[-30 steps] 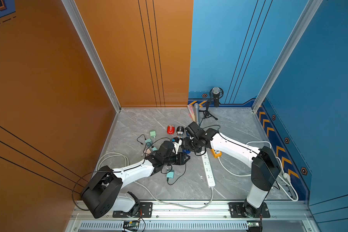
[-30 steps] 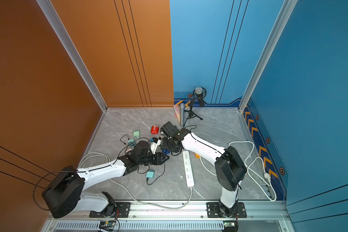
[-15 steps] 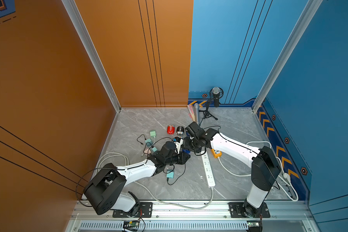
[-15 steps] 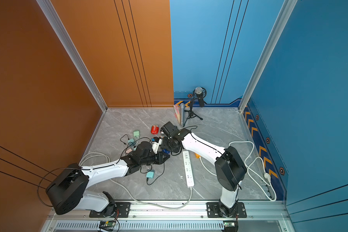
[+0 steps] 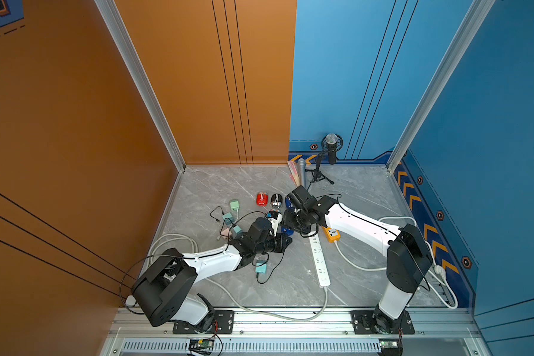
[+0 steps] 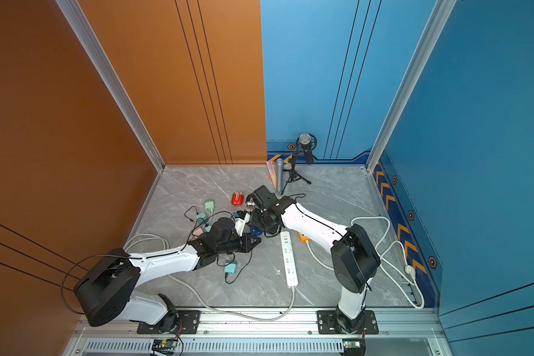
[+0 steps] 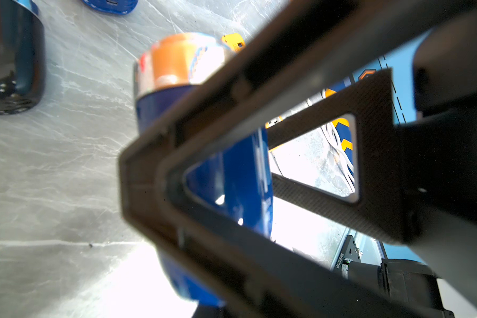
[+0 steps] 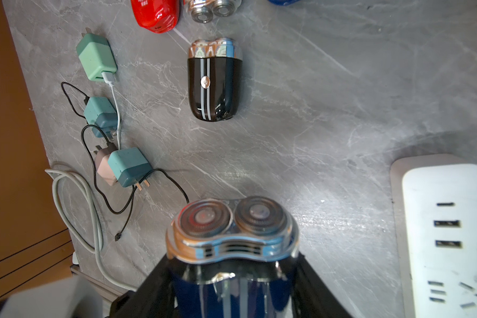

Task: Unplug the electric shaver
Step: Remove the charging cable from the electric shaver.

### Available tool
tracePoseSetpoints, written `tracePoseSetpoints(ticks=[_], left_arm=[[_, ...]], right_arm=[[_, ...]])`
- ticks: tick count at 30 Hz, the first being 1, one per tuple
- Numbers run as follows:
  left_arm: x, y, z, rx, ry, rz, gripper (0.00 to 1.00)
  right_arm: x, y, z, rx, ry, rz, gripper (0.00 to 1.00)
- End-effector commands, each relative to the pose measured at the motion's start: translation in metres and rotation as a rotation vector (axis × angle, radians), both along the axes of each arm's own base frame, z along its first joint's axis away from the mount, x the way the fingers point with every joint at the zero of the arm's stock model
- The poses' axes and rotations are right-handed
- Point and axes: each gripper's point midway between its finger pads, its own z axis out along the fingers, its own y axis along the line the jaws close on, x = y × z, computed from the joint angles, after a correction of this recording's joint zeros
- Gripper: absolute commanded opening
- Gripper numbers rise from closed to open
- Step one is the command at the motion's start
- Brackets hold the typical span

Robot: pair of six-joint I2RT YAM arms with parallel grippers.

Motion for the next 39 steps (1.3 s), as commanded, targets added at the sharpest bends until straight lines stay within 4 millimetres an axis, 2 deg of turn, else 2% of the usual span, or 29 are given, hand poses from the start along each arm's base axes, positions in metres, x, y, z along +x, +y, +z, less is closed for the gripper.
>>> tracePoseSetpoints(ticks=[1, 11, 14, 23, 29, 33, 39], left_arm=[[-0.005, -0.011, 0.003, -0.001, -0.01, -0.041, 0.0], [-0.023, -0.011, -0.009, 0.003, 0.028, -0.097, 0.0], [-0.027, -0.01, -0.011, 0.005, 0.036, -0.106, 0.0], [-0.03, -0.005, -0.011, 0.007, 0.028, -0.098, 0.0], [-0.021, 0.014, -0.007, 0.009, 0.004, -0.022, 0.0], [-0.01, 0.032, 0.005, -0.016, -0.022, 0.047, 0.0], [-0.003, 0.049, 0.011, -0.014, -0.024, 0.089, 0.0]], right_arm=[[0.012, 0.0, 0.021, 0.06, -0.057, -0.037, 0.36], [0.02, -0.012, 0.02, 0.038, -0.077, -0.074, 0.33], [0.032, -0.024, 0.019, 0.045, -0.072, -0.124, 0.33], [0.046, -0.023, 0.017, 0.055, -0.09, -0.161, 0.32], [0.053, -0.033, 0.01, 0.008, -0.109, -0.142, 0.32], [0.06, -0.047, 0.005, -0.112, -0.134, -0.059, 0.33], [0.066, -0.051, -0.023, -0.297, -0.096, 0.109, 0.33]])
